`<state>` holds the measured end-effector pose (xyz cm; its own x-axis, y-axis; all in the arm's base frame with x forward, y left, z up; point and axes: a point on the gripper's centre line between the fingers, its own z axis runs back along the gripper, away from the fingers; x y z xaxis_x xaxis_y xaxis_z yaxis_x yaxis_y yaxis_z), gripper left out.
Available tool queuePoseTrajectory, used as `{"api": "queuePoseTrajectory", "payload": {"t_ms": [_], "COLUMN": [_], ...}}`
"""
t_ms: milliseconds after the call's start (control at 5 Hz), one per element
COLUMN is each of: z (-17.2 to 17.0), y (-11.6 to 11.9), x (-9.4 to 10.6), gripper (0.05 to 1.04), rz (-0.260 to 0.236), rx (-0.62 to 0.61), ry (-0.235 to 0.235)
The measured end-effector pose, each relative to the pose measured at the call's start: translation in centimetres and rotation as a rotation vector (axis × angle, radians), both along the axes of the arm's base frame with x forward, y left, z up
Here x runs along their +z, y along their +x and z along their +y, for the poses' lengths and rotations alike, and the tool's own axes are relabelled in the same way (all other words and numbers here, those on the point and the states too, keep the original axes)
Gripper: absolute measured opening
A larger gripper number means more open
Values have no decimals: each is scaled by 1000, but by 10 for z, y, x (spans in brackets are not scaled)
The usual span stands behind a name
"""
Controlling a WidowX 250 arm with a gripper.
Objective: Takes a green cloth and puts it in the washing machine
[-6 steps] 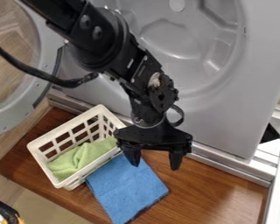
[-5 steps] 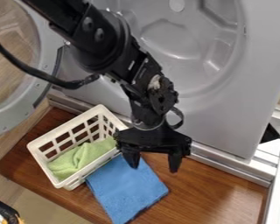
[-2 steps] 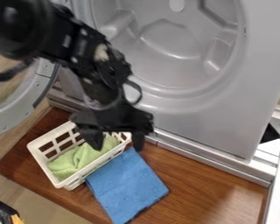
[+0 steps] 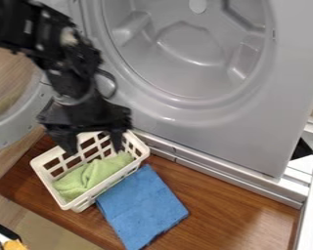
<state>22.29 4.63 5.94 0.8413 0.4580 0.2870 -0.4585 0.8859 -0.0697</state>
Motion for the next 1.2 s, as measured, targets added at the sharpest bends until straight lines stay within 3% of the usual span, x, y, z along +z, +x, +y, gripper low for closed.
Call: {"api": "queuePoseTrajectory", "payload": {"t_ms": [400, 600, 800, 1000, 1200], "z": [31, 40, 48, 45, 43], "y": [4, 4, 7, 6, 6], "x": [-32, -42, -59, -85, -98], "gripper": [1000, 1000, 1000, 1000, 1000], "rz": [35, 43, 24, 38, 37], "rx": [46, 67, 89, 85, 96], "ry": [46, 41, 7, -31, -53]}}
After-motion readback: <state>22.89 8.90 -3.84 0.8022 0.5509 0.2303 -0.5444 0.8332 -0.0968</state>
